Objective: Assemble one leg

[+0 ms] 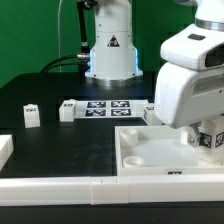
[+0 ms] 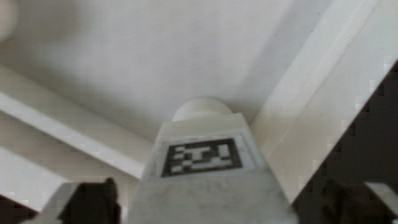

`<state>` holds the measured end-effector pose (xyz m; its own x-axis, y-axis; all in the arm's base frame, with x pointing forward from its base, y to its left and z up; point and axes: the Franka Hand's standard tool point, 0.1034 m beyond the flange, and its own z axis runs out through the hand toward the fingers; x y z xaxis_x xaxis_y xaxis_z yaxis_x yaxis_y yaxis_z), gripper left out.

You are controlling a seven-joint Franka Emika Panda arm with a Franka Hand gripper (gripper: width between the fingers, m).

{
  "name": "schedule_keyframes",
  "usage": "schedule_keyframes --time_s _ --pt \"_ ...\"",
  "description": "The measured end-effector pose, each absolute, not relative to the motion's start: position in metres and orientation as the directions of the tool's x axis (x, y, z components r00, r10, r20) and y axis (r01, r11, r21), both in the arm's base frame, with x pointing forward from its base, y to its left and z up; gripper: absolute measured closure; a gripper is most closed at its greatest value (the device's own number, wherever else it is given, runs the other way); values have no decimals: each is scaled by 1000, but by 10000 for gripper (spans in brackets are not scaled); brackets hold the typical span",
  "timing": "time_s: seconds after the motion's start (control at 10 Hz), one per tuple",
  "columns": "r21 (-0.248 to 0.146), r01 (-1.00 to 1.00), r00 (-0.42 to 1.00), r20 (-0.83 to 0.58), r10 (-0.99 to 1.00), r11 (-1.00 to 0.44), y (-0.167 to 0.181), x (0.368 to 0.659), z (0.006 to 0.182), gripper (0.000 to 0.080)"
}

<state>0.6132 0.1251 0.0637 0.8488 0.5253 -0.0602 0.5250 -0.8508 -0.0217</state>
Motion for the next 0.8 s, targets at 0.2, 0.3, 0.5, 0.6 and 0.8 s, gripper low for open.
schedule_keyframes --time_s 0.2,0.3,0.5,0.6,0.8 --pt "-22 525 849 -60 525 -851 125 613 64 513" --pt "-21 507 859 -61 508 -861 125 613 64 513" --pt "-19 452 890 -60 452 -892 125 613 64 511" --pt "-8 268 962 -52 268 -963 125 614 63 511" --pt "-8 -17 999 -47 -17 -1000 124 616 63 511"
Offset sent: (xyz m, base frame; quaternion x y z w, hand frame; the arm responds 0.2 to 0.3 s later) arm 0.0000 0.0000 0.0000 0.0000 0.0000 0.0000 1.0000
